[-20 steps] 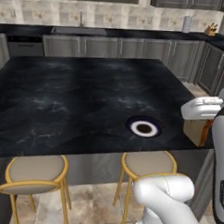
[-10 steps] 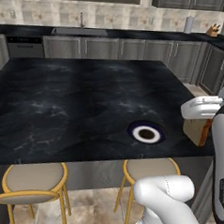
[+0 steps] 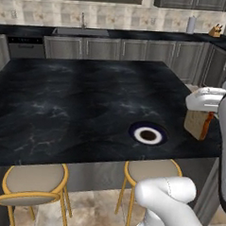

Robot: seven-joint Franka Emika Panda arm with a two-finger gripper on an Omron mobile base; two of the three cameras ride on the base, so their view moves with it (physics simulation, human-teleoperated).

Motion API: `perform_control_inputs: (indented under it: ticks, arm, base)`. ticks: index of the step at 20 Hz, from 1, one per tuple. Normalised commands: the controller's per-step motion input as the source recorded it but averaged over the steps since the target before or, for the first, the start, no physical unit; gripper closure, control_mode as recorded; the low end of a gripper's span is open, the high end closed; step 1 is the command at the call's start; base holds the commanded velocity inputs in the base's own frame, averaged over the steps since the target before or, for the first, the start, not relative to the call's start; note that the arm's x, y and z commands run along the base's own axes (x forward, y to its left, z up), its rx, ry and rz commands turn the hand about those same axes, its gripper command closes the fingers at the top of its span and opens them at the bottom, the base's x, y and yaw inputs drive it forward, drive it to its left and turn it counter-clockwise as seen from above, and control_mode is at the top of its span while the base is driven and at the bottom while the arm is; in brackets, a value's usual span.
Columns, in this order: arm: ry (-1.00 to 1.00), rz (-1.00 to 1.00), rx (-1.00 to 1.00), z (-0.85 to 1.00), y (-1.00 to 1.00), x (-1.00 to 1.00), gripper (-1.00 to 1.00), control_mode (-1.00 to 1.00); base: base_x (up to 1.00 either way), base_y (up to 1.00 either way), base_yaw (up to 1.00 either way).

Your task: Start the toaster. Once the lever pops up, take the bread to the plate on the dining counter.

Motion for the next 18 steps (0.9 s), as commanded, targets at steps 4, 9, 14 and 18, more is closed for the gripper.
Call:
perform_control_inputs:
  ticks: [4,9,14,18]
  arm:
    - [0.20,0.05,0.17,-0.04,-0.53,0.79,1.00,-1.00]
    - [0.18,0.04,0.09,-0.21,-0.29,0.62,1.00,-1.00]
    - [0.21,0.00,0.01,-0.31,-0.01,0.62,1.00,-1.00]
    - [0.12,0.00,0.00,-0.46,0.00,0.45,1.00,-1.00]
  base:
    - [0.00,0.00,0.00]
    - [0.00,0.00,0.00]
    - [0.00,0.00,0.00]
    - [0.00,0.00,0.00]
